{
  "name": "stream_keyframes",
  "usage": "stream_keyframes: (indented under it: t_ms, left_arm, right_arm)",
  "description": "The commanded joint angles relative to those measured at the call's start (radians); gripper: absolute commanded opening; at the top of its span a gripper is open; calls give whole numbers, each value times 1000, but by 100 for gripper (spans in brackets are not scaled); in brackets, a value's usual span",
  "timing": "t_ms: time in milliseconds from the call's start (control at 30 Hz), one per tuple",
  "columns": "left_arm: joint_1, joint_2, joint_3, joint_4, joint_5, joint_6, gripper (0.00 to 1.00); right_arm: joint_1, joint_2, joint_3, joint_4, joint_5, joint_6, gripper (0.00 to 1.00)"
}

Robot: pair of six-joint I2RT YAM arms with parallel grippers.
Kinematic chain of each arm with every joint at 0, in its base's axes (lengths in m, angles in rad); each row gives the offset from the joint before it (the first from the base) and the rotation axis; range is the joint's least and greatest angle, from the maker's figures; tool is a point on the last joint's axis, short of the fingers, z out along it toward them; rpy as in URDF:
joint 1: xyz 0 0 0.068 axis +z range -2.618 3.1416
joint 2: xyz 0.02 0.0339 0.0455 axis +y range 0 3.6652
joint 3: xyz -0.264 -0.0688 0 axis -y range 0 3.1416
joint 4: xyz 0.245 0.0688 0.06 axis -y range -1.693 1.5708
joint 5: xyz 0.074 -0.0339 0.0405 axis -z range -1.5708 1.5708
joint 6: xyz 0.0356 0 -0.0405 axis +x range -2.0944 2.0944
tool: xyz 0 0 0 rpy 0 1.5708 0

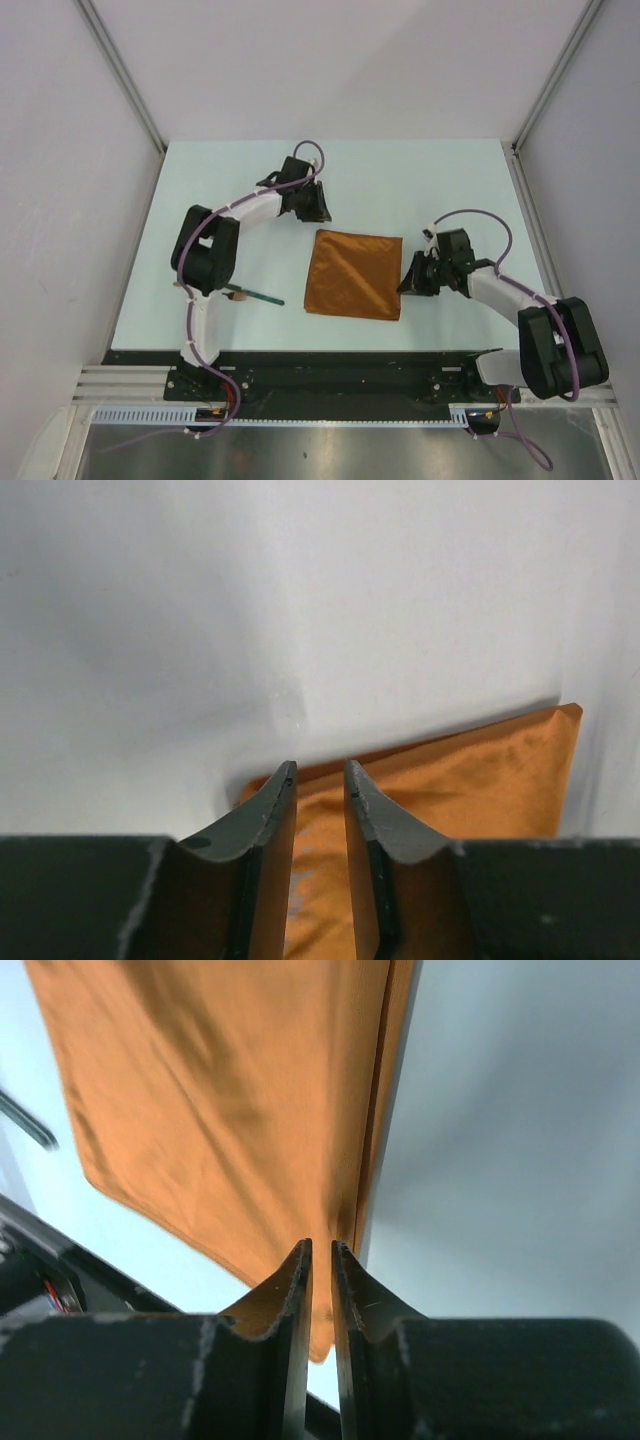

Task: Fold the napkin into a case and place the utensils inside
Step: Smooth out the lower triangle-folded napkin at the center of the board.

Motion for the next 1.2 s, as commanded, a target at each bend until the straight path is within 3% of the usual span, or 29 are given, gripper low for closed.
stream_keyframes:
  t_ms: [0, 333, 600, 667, 700, 733, 833, 1000, 1167]
  left_arm:
    - [-14, -141, -14, -28, -21, 26, 31]
    - [-77, -467, -440, 190, 125, -89, 34]
    - [-315, -590, -609, 206, 91, -122, 34]
    - [-345, -616, -620, 216, 94, -136, 35]
    - [-350, -621, -617, 212, 92, -136, 35]
    - [-351, -627, -614, 203, 91, -127, 35]
    - [-353, -627, -586, 169, 85, -104, 35]
    - [-353, -616, -557, 175, 100, -107, 35]
    - [-352, -601, -552, 190, 125, -116, 35]
  right_arm:
    - [-86, 46, 151, -4, -12, -63, 17]
    - [-130, 318, 366, 54, -45, -83, 17]
    - [-132, 483, 485, 45, -1, -110, 16]
    - [-129, 491, 489, 36, 8, -118, 21]
    - [-127, 494, 489, 36, 28, -124, 27]
    - [-126, 497, 492, 30, 34, -129, 39]
    - [-126, 500, 492, 24, 45, -142, 45]
    - [-129, 490, 487, 10, 59, -155, 46]
    - [-130, 558, 498, 47, 31, -144, 39]
